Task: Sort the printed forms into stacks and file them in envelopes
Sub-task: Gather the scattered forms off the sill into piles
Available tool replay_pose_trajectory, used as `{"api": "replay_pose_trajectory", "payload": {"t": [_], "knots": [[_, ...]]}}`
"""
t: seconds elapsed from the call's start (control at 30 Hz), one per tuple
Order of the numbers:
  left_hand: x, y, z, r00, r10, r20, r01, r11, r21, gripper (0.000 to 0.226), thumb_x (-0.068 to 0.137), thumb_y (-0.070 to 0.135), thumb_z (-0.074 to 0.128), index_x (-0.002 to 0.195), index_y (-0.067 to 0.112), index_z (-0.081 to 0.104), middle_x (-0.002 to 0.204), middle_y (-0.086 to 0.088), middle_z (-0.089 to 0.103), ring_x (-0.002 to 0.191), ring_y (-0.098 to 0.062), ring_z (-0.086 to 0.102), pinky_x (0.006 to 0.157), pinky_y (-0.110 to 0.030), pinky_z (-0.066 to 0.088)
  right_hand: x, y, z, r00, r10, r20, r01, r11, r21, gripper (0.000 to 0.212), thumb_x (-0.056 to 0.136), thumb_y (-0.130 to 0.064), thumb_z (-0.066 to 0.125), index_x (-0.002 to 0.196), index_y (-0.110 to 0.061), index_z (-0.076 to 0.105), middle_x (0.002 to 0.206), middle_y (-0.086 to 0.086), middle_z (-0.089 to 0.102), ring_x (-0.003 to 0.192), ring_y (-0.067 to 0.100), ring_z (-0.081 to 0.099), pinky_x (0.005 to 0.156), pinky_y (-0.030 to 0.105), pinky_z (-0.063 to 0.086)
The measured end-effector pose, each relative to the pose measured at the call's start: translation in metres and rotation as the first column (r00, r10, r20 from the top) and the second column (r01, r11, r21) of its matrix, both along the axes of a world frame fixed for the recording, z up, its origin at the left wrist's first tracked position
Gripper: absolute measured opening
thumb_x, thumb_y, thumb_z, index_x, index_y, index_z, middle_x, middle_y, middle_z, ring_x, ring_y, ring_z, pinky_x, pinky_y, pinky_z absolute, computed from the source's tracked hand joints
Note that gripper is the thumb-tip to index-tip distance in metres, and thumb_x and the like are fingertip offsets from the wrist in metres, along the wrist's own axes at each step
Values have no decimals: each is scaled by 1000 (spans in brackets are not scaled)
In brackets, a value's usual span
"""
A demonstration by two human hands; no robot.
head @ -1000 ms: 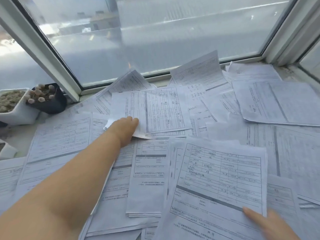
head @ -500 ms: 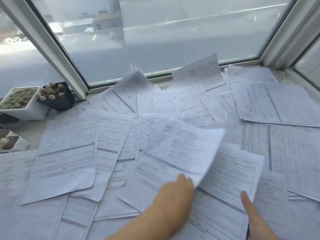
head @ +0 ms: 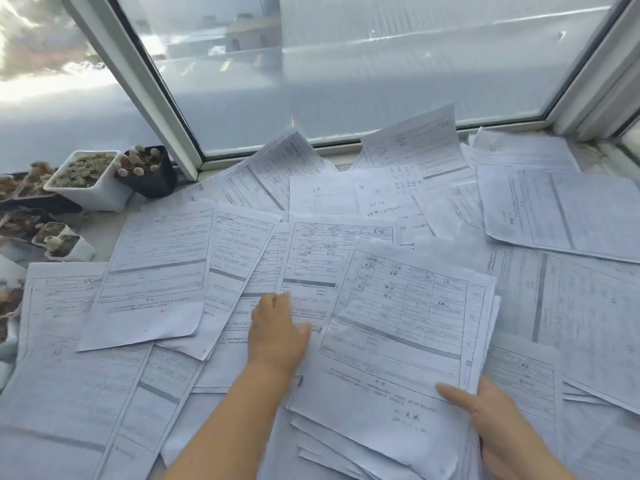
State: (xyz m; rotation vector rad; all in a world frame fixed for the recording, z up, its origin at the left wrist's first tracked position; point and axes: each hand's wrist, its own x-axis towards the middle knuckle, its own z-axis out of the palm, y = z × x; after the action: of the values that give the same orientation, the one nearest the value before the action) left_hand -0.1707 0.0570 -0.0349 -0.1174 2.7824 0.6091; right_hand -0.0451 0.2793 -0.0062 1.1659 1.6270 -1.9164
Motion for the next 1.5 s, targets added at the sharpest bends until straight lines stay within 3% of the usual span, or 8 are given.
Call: {"api": "replay_pose_trajectory", "payload": {"t": [0.2, 0.43, 0.7, 0.87, 1.0, 1.17, 1.4, 1.5], "knots": [[-21, -10, -1, 937, 296, 183, -289, 955, -66, 96, 63, 46, 84, 133, 8, 31, 132, -11, 39, 117, -29, 50, 92, -38, 45, 11, 69, -14, 989, 134, 61, -147, 856, 495, 20, 82, -2, 68, 96, -15, 67, 85, -1, 70, 82, 22, 64, 71, 35, 46], [-21, -14, -1, 949, 245, 200, -266, 960, 88, 20, 77, 17, 69, 69, 20, 51, 73, 6, 56, 74, -18, 55, 61, -26, 40, 52, 176, -41, 982, 35, 186, -148, 752, 642, 28, 81, -2, 70, 104, -17, 64, 106, 17, 68, 102, 36, 62, 95, 57, 46], [6, -15, -1, 862, 407, 300, -490, 820, 296, 27, 72, 31, 80, 83, 13, 64, 85, 1, 66, 76, -14, 60, 59, -25, 42, 69, 199, -49, 977, 16, 211, -162, 696, 700, 36, 81, 3, 68, 115, -5, 64, 111, 23, 67, 108, 41, 60, 98, 56, 44], [11, 29, 3, 801, 394, 452, -591, 642, 489, 8, 82, 6, 64, 77, 11, 66, 88, -11, 71, 74, -24, 65, 67, -32, 56, 72, 191, -44, 979, 37, 199, -172, 671, 721, 38, 82, 3, 68, 119, -2, 63, 117, 25, 64, 113, 41, 57, 99, 53, 42], [17, 11, 9, 868, 383, 316, -495, 716, 492, 14, 86, 5, 54, 91, 13, 65, 97, -12, 69, 85, -28, 64, 78, -40, 56, 62, 181, -31, 981, 109, 158, -188, 718, 671, 31, 84, 1, 64, 114, -8, 63, 111, 19, 67, 107, 36, 59, 95, 50, 45], [33, -39, 23, 851, 374, 368, -523, 542, 658, 19, 92, 0, 52, 97, 14, 65, 97, -3, 73, 82, -17, 68, 73, -33, 54, 34, 154, -15, 983, 176, 56, -181, 850, 495, 23, 85, 7, 59, 102, -10, 61, 105, 16, 68, 100, 35, 63, 95, 53, 48], [102, 46, 8, 982, 40, 185, -135, 832, 538, 19, 87, 8, 56, 84, 26, 57, 85, 15, 64, 80, -12, 56, 65, -5, 37, 13, 121, -14, 999, -52, 1, 52, 991, -121, 34, 100, -38, 47, 111, -15, 70, 108, 10, 73, 99, 29, 70, 73, 39, 58], [122, 82, 4, 988, -92, 125, 3, 816, 578, 21, 95, 19, 50, 100, 39, 55, 95, 24, 57, 87, 2, 53, 77, -9, 37, 15, 117, -20, 1000, 9, -1, -10, 992, -129, 27, 95, -24, 55, 116, -12, 67, 107, 13, 73, 95, 33, 71, 68, 40, 60]]}}
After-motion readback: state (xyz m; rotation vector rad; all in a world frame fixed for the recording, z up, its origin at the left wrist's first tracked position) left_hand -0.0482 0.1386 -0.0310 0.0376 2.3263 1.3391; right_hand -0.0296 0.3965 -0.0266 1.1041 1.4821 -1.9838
